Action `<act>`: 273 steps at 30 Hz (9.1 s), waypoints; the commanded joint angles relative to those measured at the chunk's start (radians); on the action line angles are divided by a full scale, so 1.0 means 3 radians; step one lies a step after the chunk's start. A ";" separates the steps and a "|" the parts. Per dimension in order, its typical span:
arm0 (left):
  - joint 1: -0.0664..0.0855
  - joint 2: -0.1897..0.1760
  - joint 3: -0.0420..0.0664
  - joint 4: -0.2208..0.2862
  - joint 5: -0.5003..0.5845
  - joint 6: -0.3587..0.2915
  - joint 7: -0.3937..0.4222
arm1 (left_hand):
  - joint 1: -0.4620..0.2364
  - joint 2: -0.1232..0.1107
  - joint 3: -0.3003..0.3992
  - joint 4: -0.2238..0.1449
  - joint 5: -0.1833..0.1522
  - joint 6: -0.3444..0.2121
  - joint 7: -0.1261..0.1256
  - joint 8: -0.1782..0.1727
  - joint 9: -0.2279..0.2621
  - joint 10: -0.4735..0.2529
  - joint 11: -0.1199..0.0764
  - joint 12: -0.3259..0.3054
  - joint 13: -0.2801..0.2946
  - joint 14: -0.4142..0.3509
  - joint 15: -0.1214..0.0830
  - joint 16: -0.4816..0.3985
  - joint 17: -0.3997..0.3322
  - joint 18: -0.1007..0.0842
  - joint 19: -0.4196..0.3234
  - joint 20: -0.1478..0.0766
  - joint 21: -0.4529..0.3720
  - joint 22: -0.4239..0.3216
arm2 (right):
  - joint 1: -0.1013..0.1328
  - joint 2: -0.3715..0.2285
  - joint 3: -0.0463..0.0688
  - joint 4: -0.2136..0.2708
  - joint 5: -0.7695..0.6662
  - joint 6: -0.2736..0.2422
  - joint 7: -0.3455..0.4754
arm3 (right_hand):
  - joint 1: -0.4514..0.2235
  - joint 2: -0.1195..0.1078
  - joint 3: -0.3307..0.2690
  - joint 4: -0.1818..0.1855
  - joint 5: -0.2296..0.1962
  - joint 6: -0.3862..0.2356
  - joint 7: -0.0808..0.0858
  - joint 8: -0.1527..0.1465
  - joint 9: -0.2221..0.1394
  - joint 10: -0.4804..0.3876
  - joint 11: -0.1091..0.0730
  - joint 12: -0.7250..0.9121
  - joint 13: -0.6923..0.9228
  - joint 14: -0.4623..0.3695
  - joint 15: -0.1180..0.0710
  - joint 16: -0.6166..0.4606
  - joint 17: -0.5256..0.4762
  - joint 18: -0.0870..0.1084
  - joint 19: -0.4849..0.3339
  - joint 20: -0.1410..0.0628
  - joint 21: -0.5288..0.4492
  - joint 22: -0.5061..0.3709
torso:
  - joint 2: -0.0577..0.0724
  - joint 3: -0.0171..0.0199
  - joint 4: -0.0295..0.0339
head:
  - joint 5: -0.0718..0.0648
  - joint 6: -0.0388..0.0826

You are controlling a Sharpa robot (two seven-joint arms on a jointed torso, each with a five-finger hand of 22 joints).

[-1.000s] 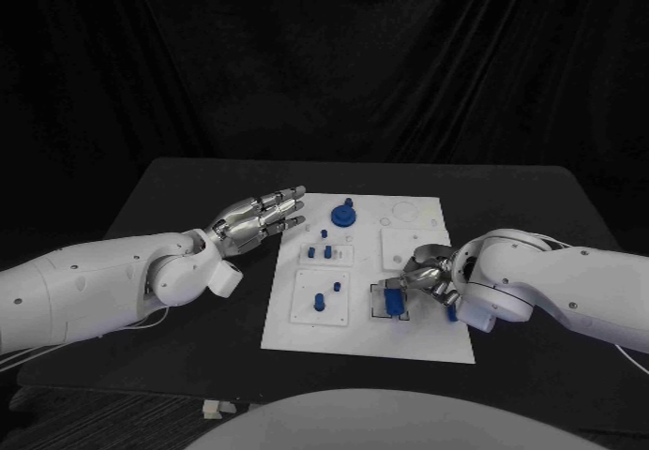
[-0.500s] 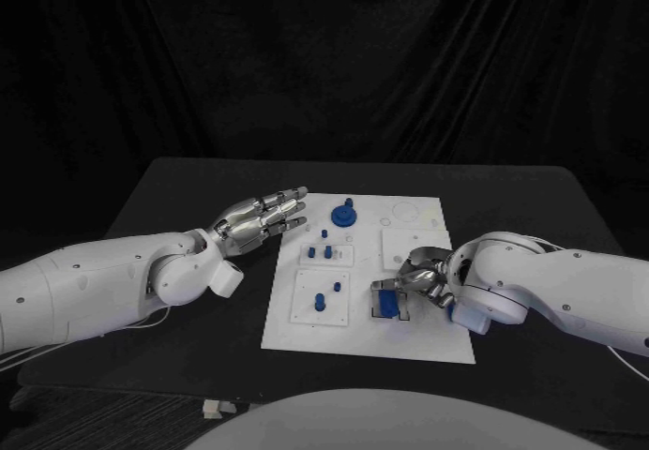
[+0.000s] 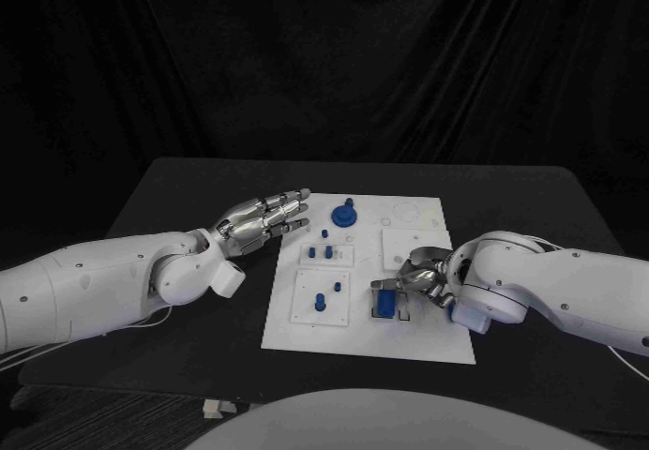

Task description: Assemble the parts on the task board

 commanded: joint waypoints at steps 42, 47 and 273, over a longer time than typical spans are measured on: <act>-0.0020 0.0016 0.0003 -0.0028 0.0016 0.0095 -0.0007 | 0.0036 0.0017 0.0029 0.0002 0.0015 0.0075 0.0040 0.0053 0.0017 -0.0011 0.0027 0.0021 0.0004 0.0005 0.0051 -0.0007 -0.0002 0.0061 -0.0003 0.0035 0.0009 0.0004 | 0.0074 -0.0219 -0.0016 0.0136 0.0040 -0.0163 0.0038 | -0.0681 -0.0286 -0.1148 0.0260 -0.0537 -0.0287 0.0006 0.0391 0.0088 0.0343 0.0025 0.0012 0.0878 0.0279 0.0027 -0.0008 0.0535 0.0049 0.0104 0.0025 -0.0021 0.0673 | 0.0000 0.0000 0.0000 | 0.0015 0.0001; -0.0021 0.0023 0.0003 -0.0034 0.0016 0.0095 -0.0008 | 0.0036 0.0018 0.0030 0.0003 0.0016 0.0088 0.0049 0.0060 0.0018 -0.0011 0.0038 0.0023 0.0005 0.0006 0.0050 -0.0005 -0.0001 0.0061 -0.0003 0.0035 0.0009 0.0005 | 0.0124 -0.0256 -0.0016 0.0161 0.0132 -0.0160 0.0073 | -0.0727 -0.0194 -0.1115 0.0254 -0.0538 -0.0266 -0.0010 0.0462 0.0114 0.0343 0.0012 0.0012 0.0878 0.0278 0.0017 -0.0009 0.0533 0.0051 0.0102 0.0017 -0.0025 0.0671 | -0.0003 0.0001 0.0001 | 0.0014 0.0001; -0.0106 0.0044 0.0003 -0.0084 0.0016 0.0146 0.0045 | 0.0137 0.0042 0.0100 0.0001 0.0103 0.0197 0.0172 0.0176 0.0032 0.0085 0.0216 0.0317 0.0050 0.0042 0.0047 0.0083 0.0027 0.0080 0.0016 0.0052 0.0020 0.0024 | -0.0010 -0.0274 -0.0018 0.0126 0.0207 -0.0256 -0.0028 | 0.0508 -0.0042 0.0737 -0.0986 0.1080 -0.0144 0.0065 0.0015 -0.0674 0.0343 0.0067 0.0012 0.0878 0.0174 0.0056 -0.0227 -0.0150 0.0045 0.0107 0.0053 0.0010 0.0677 | 0.0002 0.0000 -0.0001 | -0.0187 0.0001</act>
